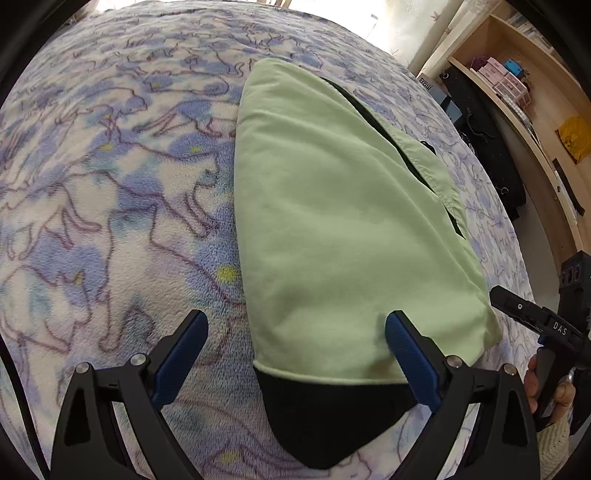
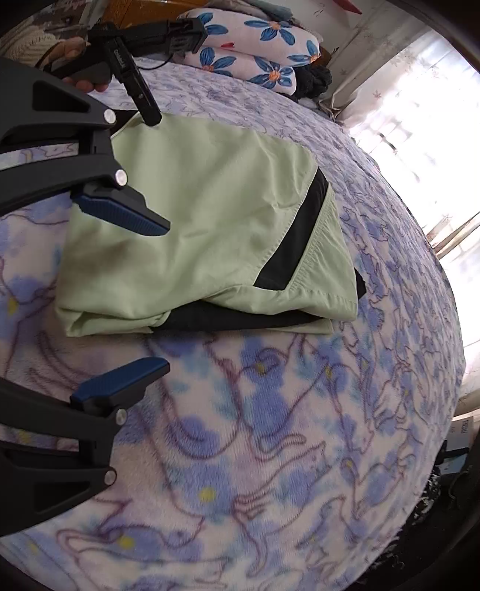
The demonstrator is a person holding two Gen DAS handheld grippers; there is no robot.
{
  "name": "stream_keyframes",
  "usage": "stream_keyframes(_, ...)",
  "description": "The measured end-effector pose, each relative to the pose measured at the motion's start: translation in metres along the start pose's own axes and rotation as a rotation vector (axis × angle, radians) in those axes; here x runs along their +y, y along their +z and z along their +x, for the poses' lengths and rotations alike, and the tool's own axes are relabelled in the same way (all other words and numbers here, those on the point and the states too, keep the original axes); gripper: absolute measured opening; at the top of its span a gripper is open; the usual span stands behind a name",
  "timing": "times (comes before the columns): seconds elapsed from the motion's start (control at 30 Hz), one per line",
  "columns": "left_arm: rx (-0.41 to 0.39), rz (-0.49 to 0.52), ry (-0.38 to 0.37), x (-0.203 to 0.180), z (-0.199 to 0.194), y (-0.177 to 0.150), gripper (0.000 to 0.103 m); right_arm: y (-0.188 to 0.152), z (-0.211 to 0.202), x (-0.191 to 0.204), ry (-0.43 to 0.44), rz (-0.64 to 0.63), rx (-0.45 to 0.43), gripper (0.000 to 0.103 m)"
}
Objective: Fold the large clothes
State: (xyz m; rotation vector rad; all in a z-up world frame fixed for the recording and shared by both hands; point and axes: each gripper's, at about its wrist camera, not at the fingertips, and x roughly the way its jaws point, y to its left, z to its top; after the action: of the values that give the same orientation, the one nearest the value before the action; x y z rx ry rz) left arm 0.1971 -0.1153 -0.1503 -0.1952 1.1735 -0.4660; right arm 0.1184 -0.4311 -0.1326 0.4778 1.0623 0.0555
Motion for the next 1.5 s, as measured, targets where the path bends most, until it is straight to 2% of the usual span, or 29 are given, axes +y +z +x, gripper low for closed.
stream_keyframes(0.17,0.011,-0.042,-0.065,0.008,0.018,0.011,0.096,0.010,0.022,-0.011,0.047,0.027,0.037,0.068)
stream_keyframes(0.37,-0.003,-0.041,-0.120,0.006,0.033,0.026,0.096,0.025,0.045,-0.017,0.149,0.047,0.065,0.067)
stream_keyframes(0.63,-0.007,-0.041,-0.151,-0.007,0.054,0.051,0.096,0.046,0.077,-0.018,0.322,0.071,0.120,0.042)
stream_keyframes(0.77,0.012,-0.031,-0.153,-0.011,0.065,0.059,0.098,0.057,0.100,-0.023,0.408,0.102,0.167,0.037)
stream_keyframes(0.83,0.023,-0.025,-0.156,-0.011,0.071,0.062,0.099,0.059,0.106,-0.022,0.422,0.109,0.172,0.034)
stream_keyframes(0.93,0.022,-0.021,-0.148,-0.015,0.075,0.063,0.098,0.057,0.106,-0.015,0.399,0.084,0.151,0.029)
stream_keyframes(0.97,0.018,-0.020,-0.139,-0.017,0.075,0.063,0.097,0.055,0.105,-0.012,0.392,0.081,0.142,0.027)
stream_keyframes(1.07,-0.006,-0.019,-0.111,-0.021,0.070,0.063,0.079,0.052,0.101,-0.008,0.371,0.091,0.122,0.021)
stream_keyframes(1.13,-0.029,-0.007,-0.088,-0.025,0.063,0.062,0.059,0.050,0.096,-0.001,0.338,0.084,0.108,0.018)
stream_keyframes(1.17,-0.041,0.004,-0.079,-0.029,0.058,0.061,0.053,0.049,0.093,0.006,0.314,0.068,0.099,0.016)
stream_keyframes(1.23,-0.071,0.061,-0.026,-0.040,0.046,0.059,0.034,0.047,0.085,0.020,0.263,0.026,0.080,0.012)
stream_keyframes(1.33,-0.124,0.168,0.067,-0.064,0.024,0.054,0.028,0.040,0.064,0.054,0.178,-0.065,0.038,0.011)
stream_keyframes(1.5,-0.160,0.213,0.096,-0.068,-0.021,0.043,0.026,0.023,0.033,0.116,0.130,-0.178,0.014,0.010)
